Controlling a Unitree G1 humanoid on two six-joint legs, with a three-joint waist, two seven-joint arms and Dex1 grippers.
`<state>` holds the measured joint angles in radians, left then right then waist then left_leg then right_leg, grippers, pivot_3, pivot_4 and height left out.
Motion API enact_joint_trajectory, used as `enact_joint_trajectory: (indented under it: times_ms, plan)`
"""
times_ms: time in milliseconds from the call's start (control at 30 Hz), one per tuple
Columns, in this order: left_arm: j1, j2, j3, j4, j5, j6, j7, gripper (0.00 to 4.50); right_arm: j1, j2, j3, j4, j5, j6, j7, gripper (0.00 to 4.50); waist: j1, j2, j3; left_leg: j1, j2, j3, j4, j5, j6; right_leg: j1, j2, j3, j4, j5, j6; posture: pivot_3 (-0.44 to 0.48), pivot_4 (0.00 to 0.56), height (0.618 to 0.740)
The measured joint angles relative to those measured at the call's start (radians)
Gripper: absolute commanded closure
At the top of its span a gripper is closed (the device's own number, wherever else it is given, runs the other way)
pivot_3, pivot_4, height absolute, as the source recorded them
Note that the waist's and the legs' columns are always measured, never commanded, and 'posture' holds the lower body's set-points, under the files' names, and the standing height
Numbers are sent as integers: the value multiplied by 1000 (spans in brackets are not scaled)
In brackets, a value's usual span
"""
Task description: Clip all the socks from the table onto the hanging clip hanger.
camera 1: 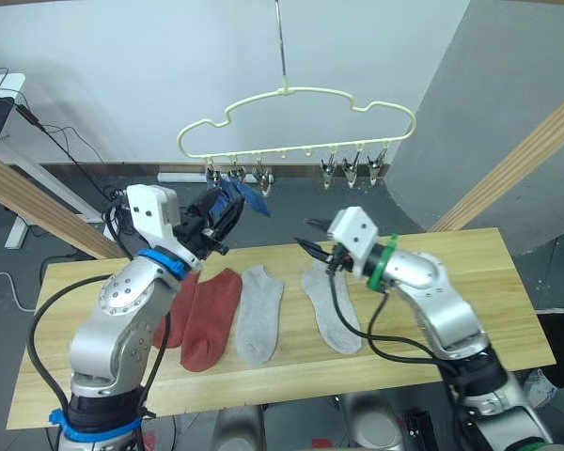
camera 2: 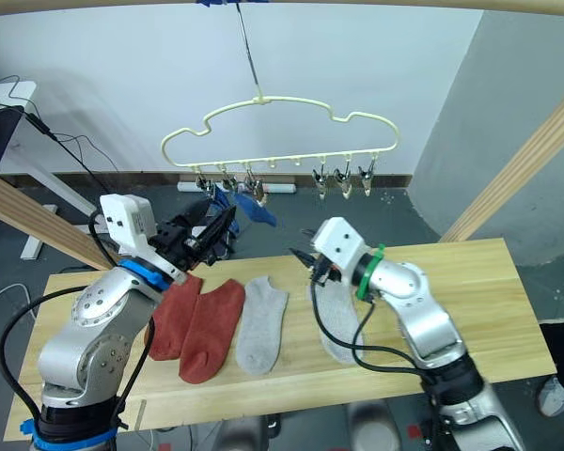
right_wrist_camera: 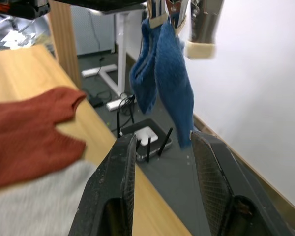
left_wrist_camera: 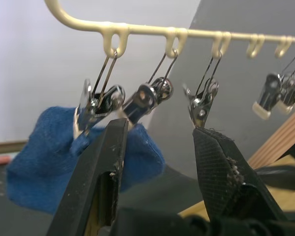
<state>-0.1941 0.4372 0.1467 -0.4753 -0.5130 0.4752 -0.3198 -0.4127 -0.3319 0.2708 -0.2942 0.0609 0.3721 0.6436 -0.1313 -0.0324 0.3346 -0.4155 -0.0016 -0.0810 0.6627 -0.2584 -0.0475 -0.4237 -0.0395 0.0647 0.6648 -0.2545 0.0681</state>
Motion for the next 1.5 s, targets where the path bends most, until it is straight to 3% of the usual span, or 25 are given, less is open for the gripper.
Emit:
enact_joint_trajectory:
  times_ms: [267, 467, 567, 733, 933, 1033, 1133, 1500]
  plan:
    - [101, -40, -103, -29, 154, -202, -45, 2202, -15, -243, -240, -190, 305, 195, 194, 2724, 2, 0, 0, 0, -1, 1, 1, 0, 0, 1, 0, 0, 0, 0, 0, -221, 324, 735]
    - [103, -94, -158, -11, 250, -285, -33, 2202, -47, -305, -298, -231, 405, 279, 201, 2724, -4, 0, 0, 0, -2, 1, 1, 0, 0, 1, 1, 0, 0, 0, -1, -236, 323, 735]
    - [105, -135, -176, 18, 281, -320, -16, 1605, -39, -339, -316, -250, 439, 310, 200, 2683, -6, 0, 0, 0, -2, 2, 1, 0, 1, 1, 1, 1, 0, 0, 0, -248, 324, 735]
    - [97, -181, -188, 41, 324, -357, 6, 191, -41, -366, -345, -254, 477, 342, 182, 2683, -7, 0, 0, 0, -3, 2, 1, 0, 1, 1, 1, 0, 0, 0, 0, -263, 323, 735]
    - [48, -245, -201, 102, 397, -353, 84, 191, -41, -377, -347, -254, 482, 342, 178, 2683, -8, 0, 0, 0, -4, 2, 2, 0, 1, 1, 1, 0, 0, 1, 0, -270, 324, 735]
    - [27, -253, -199, 125, 404, -353, 94, 752, -41, -379, -347, -254, 485, 342, 172, 2683, -8, 0, 0, 0, -3, 2, 2, 0, 1, 1, 1, 0, 0, 1, 0, -275, 327, 735]
    - [22, -263, -199, 137, 410, -351, 98, 1667, -41, -384, -347, -254, 492, 342, 164, 2683, -8, 0, 0, 0, -3, 2, 2, 0, 1, 1, 1, 0, 0, 1, 0, -277, 327, 735]
    - [-34, -294, -204, 176, 429, -353, 115, 1667, -41, -402, -347, -254, 512, 348, 149, 2683, -10, 0, 0, 0, -3, 2, 2, 0, 1, 2, 1, 0, 0, 1, 0, -290, 330, 735]
